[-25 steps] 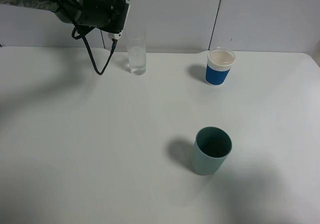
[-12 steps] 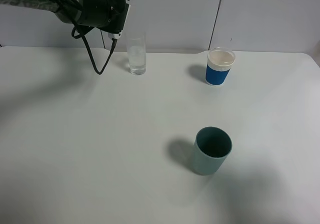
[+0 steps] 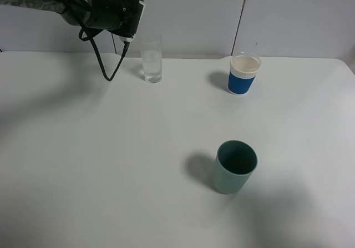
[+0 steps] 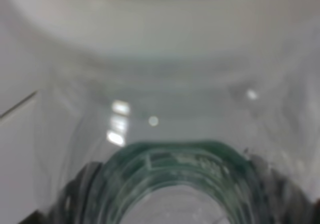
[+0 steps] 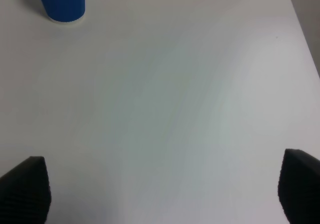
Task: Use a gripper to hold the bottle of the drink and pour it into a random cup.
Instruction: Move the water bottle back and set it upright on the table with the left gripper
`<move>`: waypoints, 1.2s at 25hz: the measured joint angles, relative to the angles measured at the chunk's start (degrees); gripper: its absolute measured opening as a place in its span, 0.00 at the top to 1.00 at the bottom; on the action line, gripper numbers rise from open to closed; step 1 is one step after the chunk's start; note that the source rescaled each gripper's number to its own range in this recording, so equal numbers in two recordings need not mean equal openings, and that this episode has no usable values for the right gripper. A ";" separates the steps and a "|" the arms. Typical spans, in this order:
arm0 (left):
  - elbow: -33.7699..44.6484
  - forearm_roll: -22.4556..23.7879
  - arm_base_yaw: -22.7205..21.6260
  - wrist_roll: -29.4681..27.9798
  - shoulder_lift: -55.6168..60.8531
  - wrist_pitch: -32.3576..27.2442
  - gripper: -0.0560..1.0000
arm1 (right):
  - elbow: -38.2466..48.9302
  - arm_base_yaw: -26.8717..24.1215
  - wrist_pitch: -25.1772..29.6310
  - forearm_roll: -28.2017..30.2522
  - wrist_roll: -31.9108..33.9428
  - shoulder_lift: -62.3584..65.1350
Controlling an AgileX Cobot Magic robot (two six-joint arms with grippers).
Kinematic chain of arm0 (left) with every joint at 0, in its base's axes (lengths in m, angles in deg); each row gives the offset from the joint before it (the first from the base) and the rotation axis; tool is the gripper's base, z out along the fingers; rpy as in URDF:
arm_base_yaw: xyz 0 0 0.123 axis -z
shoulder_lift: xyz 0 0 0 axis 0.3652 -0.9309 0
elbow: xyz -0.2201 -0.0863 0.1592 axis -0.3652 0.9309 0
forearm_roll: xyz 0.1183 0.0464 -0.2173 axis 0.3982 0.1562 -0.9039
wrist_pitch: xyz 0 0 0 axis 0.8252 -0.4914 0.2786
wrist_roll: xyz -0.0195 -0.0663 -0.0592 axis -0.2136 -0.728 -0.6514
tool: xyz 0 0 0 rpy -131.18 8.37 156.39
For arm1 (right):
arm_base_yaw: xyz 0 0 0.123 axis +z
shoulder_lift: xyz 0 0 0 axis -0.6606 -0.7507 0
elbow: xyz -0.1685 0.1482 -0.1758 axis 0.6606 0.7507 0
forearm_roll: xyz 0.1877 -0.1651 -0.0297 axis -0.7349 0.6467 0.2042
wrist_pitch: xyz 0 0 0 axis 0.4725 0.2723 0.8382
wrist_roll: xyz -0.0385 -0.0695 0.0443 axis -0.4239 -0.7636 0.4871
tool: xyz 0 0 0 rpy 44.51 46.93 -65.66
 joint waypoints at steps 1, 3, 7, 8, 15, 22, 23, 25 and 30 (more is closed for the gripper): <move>0.00 -0.01 0.00 0.00 0.00 0.00 0.95 | 0.00 0.00 0.00 0.00 0.00 0.00; 0.00 0.54 0.00 0.00 0.00 0.00 0.95 | 0.00 0.00 0.00 0.00 0.00 0.00; 0.00 0.97 0.00 0.00 0.00 0.00 0.95 | 0.00 0.00 0.00 0.00 0.00 0.00; 0.00 1.02 0.00 -0.05 0.00 0.00 0.95 | 0.00 0.00 0.00 0.00 0.00 0.00; 0.00 1.14 0.00 -0.05 0.00 0.00 0.95 | 0.00 0.00 0.00 0.00 0.00 0.00; 0.00 1.26 0.00 -3.85 0.00 1.55 0.95 | 0.00 0.00 0.00 0.00 0.00 0.00; 0.00 1.08 0.00 -5.50 0.00 2.17 0.95 | 0.00 0.00 0.00 0.00 0.00 0.00; 0.00 -0.88 0.00 -9.40 0.00 4.46 0.95 | 0.00 0.00 0.00 0.00 0.00 0.00; 0.00 -9.29 0.00 -20.48 0.00 11.39 0.95 | 0.00 0.00 0.00 0.00 0.00 0.00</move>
